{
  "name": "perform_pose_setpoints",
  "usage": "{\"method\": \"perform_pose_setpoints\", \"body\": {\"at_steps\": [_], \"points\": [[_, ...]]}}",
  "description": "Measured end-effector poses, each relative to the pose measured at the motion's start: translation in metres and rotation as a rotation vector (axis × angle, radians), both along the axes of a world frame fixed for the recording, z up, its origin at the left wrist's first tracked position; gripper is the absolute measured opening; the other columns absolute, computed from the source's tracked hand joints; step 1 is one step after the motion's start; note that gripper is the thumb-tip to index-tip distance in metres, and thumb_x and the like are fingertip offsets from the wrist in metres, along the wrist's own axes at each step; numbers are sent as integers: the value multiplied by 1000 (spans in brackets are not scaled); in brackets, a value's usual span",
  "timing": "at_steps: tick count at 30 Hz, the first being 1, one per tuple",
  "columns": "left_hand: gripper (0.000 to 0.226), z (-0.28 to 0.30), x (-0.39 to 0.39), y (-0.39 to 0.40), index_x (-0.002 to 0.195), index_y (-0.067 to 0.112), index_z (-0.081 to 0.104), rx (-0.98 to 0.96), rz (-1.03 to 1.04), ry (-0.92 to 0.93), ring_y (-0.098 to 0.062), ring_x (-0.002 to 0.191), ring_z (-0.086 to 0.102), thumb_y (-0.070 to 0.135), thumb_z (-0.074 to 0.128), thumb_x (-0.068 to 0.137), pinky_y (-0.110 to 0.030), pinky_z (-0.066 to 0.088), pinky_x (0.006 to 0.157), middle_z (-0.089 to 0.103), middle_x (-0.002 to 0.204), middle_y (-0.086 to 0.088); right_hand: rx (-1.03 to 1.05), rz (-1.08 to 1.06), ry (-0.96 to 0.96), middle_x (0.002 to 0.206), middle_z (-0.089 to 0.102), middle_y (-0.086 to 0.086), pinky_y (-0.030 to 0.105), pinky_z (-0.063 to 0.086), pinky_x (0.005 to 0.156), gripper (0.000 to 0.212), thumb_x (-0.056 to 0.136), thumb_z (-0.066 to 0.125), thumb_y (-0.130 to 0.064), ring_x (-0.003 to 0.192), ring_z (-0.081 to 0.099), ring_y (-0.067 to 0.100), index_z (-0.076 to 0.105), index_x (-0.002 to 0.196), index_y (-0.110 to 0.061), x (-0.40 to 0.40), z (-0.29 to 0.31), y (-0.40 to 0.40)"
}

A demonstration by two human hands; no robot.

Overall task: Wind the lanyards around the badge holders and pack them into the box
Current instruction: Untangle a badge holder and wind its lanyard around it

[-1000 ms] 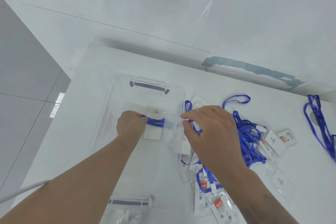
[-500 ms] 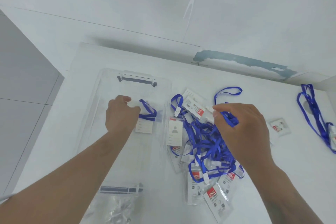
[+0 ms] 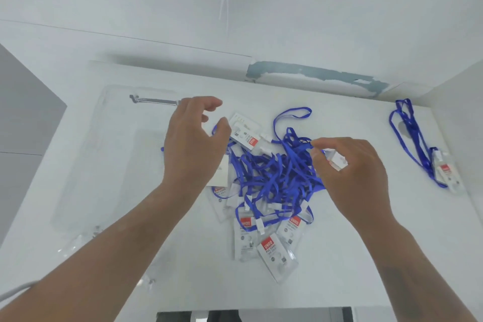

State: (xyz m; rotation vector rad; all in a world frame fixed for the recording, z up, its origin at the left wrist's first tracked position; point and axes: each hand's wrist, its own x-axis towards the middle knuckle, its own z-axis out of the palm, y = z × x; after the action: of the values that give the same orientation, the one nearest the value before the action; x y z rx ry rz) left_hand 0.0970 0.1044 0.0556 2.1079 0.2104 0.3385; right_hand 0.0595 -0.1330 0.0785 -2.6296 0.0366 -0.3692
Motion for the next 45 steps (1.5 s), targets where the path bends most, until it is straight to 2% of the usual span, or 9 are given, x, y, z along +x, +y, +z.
{"method": "perform_pose_setpoints", "body": {"at_steps": [4, 13, 19, 24, 28, 31, 36, 42, 45], "points": [[26, 5, -18, -38, 114, 28, 60, 57, -87, -19, -9, 94, 56, 22, 63, 88, -28, 48, 82, 57, 111, 15, 18, -5, 24, 94, 63, -24, 16, 33, 82, 14, 89, 66, -27, 96, 49, 2, 70, 100, -33, -14, 1, -34], [26, -23, -55, -103, 113, 33, 58, 102, -188, 116, -4, 93, 56, 26, 62, 89, -24, 45, 81, 57, 105, 20, 16, -38, 108, 100, 67, -21, 18, 36, 86, 16, 88, 67, -27, 104, 50, 5, 71, 102, -32, -43, -29, -89], [27, -63, -77, -137, 117, 37, 55, 187, -278, 346, -5, 93, 57, 32, 59, 91, -28, 49, 81, 60, 100, 19, 50, -70, 405, 97, 59, -29, 23, 40, 86, 17, 90, 62, -36, 106, 50, 1, 68, 106, -40, -60, -76, -100], [23, -100, -91, -147, 114, 36, 56, 291, -329, 535, -8, 90, 58, 33, 55, 91, -30, 48, 82, 63, 99, 18, 25, -19, 639, 93, 63, -22, 25, 45, 82, 15, 88, 59, -43, 90, 56, 5, 65, 102, -41, -70, -108, -91], [21, -122, -103, -140, 112, 34, 57, 343, -329, 631, -11, 87, 61, 30, 54, 91, -29, 48, 76, 64, 98, 16, -52, 102, 846, 101, 62, -18, 24, 42, 77, 33, 83, 62, -56, 95, 59, 7, 60, 112, -40, -89, -120, -66], [22, -132, -109, -136, 112, 34, 57, 358, -337, 677, -10, 87, 61, 30, 56, 90, -28, 48, 76, 63, 98, 15, -75, 128, 891, 113, 58, -15, 26, 40, 78, 53, 78, 64, -63, 102, 58, 11, 51, 123, -38, -101, -130, -50], [23, -139, -109, -134, 113, 36, 56, 368, -329, 727, -9, 91, 62, 32, 57, 91, -28, 51, 81, 62, 98, 16, -111, 146, 880, 116, 52, -10, 27, 38, 71, 51, 82, 66, -55, 97, 56, 14, 47, 120, -28, -106, -139, -34], [21, -135, -106, -131, 112, 35, 57, 321, -340, 717, -9, 88, 61, 34, 57, 91, -26, 47, 76, 63, 95, 17, -15, 59, 952, 103, 60, -13, 24, 38, 66, 31, 83, 70, -43, 82, 54, 10, 51, 102, -29, -98, -139, -37], [17, -129, -105, -128, 108, 36, 58, 259, -325, 688, -9, 87, 61, 36, 56, 91, -27, 46, 75, 63, 95, 18, 333, -53, 980, 87, 67, -10, 23, 47, 64, 22, 79, 75, -33, 69, 60, 8, 56, 87, -27, -93, -139, -48]]}}
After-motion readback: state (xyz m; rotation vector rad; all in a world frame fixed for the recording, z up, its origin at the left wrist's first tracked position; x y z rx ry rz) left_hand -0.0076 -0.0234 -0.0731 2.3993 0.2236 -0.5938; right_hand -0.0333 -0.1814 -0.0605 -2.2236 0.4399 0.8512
